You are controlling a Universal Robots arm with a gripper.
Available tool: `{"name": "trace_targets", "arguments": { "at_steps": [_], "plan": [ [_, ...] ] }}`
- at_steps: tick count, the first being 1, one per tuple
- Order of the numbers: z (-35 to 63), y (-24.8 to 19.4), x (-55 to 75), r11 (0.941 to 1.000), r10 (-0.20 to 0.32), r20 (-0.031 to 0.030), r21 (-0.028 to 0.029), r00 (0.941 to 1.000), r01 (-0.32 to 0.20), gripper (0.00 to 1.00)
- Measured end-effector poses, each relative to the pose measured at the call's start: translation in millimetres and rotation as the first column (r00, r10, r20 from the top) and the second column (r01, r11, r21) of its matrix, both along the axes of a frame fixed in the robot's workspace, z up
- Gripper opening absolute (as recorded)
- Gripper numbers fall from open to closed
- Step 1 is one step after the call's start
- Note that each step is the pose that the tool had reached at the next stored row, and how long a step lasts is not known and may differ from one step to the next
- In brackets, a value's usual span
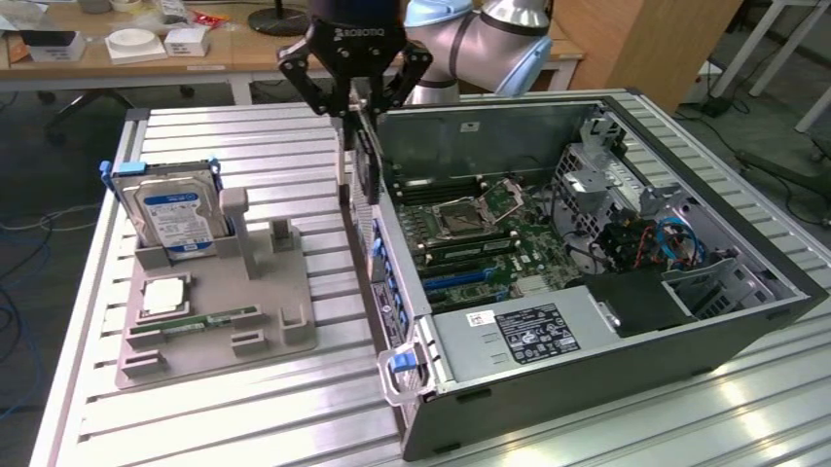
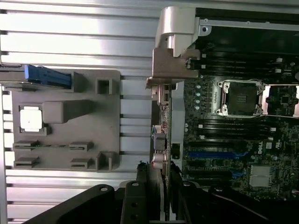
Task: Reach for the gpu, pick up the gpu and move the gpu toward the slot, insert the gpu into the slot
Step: 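Pick up the gpu and move the gpu toward the slot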
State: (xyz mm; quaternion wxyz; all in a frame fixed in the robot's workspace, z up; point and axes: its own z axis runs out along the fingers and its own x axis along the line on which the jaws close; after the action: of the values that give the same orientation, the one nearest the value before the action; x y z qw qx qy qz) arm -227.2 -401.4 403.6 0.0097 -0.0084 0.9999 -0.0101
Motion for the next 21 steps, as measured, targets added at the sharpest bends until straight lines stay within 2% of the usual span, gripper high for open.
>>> {"name": "trace_targets", "arguments": {
  "at_steps": [21],
  "plan": [
    [-6.6,0.0,95.6,1.0,0.002,-0.0001,0.0,1.0,-0.002,0.29]
  ]
}}
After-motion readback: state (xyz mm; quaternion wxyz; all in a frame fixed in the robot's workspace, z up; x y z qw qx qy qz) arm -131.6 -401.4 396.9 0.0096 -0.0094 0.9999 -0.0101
